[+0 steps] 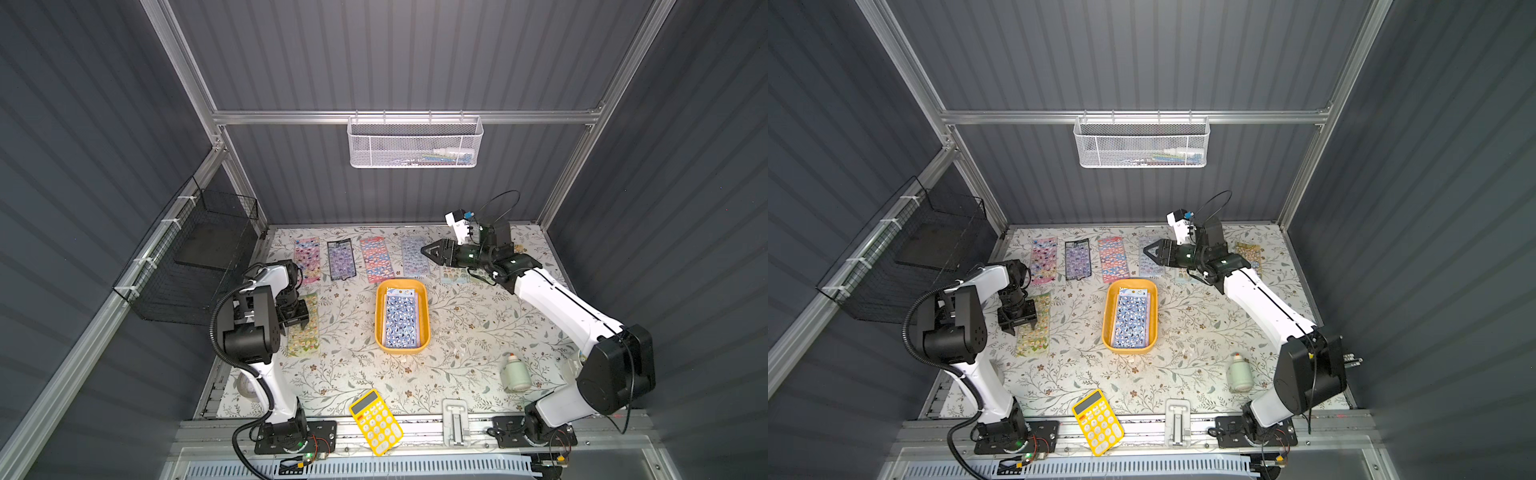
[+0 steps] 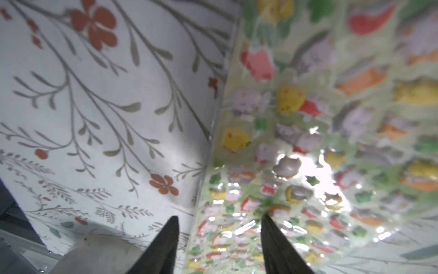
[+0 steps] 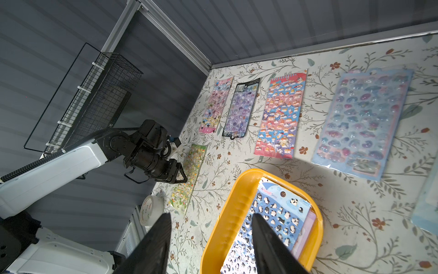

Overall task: Take the stickers out of the storage box
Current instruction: Place the sticker at the center of the board.

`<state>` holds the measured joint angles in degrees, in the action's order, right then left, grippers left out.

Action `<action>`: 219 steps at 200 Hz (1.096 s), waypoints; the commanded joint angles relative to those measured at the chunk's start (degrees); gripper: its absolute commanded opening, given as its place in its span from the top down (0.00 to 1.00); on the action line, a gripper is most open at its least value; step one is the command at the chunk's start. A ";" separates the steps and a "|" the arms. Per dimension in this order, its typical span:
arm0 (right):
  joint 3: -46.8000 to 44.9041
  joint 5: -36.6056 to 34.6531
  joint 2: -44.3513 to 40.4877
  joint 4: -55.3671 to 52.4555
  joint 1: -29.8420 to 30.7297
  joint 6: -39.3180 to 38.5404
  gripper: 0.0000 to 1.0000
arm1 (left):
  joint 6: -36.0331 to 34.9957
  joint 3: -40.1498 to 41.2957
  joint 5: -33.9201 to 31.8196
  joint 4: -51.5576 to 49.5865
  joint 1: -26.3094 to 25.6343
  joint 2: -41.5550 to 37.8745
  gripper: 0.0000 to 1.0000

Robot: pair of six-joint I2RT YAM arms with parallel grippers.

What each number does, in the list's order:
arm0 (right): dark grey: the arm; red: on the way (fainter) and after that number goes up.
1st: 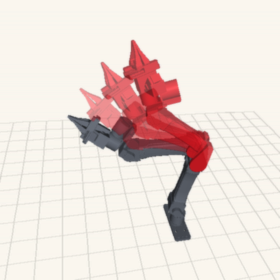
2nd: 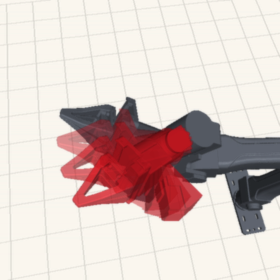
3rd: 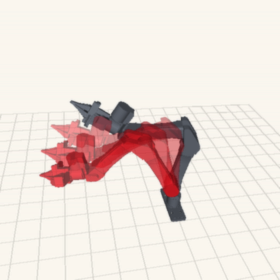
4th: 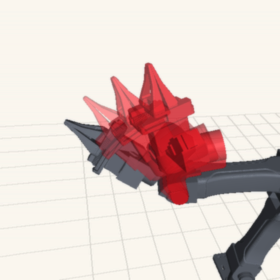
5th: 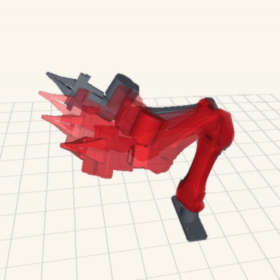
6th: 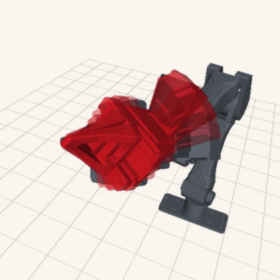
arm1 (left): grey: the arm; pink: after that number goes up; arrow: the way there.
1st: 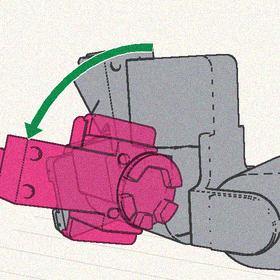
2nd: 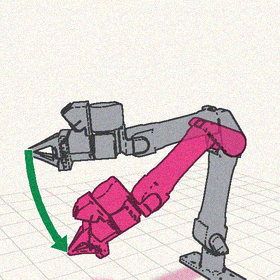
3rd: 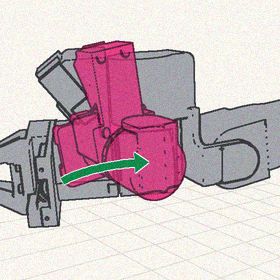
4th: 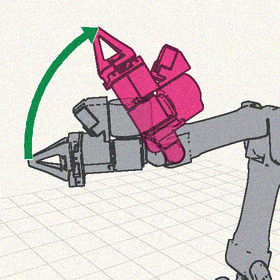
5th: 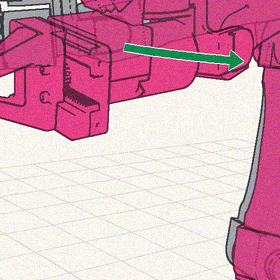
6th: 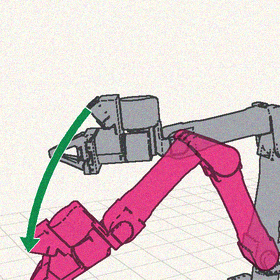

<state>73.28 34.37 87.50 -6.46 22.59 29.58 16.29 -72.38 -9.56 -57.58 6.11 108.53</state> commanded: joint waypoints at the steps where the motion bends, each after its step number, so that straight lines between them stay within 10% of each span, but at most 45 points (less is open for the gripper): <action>1: -0.45 0.73 0.58 1.00 -0.18 0.41 0.44 | 1.00 -0.74 -2.72 0.64 0.31 -1.65 0.33; 106: 1.71 -12.89 1.04 -10.94 7.64 -10.83 0.45 | 3.74 -6.84 5.72 0.82 -11.93 -10.14 0.07; 219: 1.98 -25.12 11.90 -23.38 15.38 -14.20 0.49 | 11.39 -4.88 21.77 16.93 -28.08 -6.07 0.29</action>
<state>74.02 11.53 96.38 -26.41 37.36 16.05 24.77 -78.08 8.03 -43.99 -20.56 100.07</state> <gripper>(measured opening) 0.513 0.738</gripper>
